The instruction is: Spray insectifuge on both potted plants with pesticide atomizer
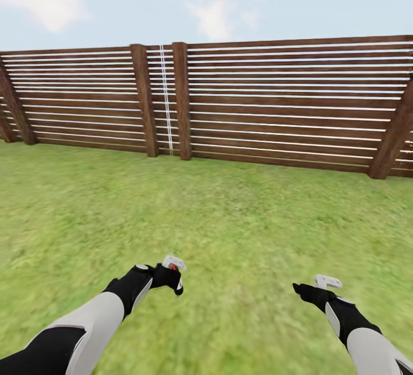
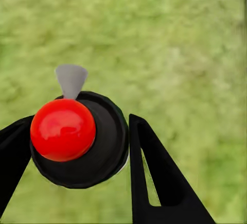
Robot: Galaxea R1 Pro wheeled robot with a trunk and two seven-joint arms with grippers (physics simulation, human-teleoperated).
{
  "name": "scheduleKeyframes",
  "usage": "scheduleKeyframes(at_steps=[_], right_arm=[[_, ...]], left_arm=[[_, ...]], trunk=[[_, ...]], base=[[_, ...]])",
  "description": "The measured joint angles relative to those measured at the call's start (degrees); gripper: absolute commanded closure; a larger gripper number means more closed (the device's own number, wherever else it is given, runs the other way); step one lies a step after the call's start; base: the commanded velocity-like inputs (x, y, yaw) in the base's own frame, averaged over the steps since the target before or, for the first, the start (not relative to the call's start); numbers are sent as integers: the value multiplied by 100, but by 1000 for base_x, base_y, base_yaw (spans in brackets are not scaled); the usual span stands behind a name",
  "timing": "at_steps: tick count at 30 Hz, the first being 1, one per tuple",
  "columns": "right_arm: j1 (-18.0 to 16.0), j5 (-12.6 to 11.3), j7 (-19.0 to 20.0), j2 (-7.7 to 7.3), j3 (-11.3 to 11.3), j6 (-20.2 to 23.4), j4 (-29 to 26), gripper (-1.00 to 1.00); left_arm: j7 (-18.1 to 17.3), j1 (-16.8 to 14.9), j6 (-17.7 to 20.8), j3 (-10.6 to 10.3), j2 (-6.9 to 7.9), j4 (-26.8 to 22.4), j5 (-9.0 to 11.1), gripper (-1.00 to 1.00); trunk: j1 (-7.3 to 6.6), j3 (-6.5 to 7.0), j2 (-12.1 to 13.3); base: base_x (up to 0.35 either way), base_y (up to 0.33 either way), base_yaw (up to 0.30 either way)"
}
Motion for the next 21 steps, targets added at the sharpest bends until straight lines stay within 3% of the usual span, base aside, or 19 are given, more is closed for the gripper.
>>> scheduleKeyframes(at_steps=[21], right_arm=[[0, 1, 0, 0, 0, 0, 0, -100]], left_arm=[[0, -2, 0, 0, 2, 3, -1, 100]], trunk=[[0, 0, 0]], base=[[339, 0, -285]])
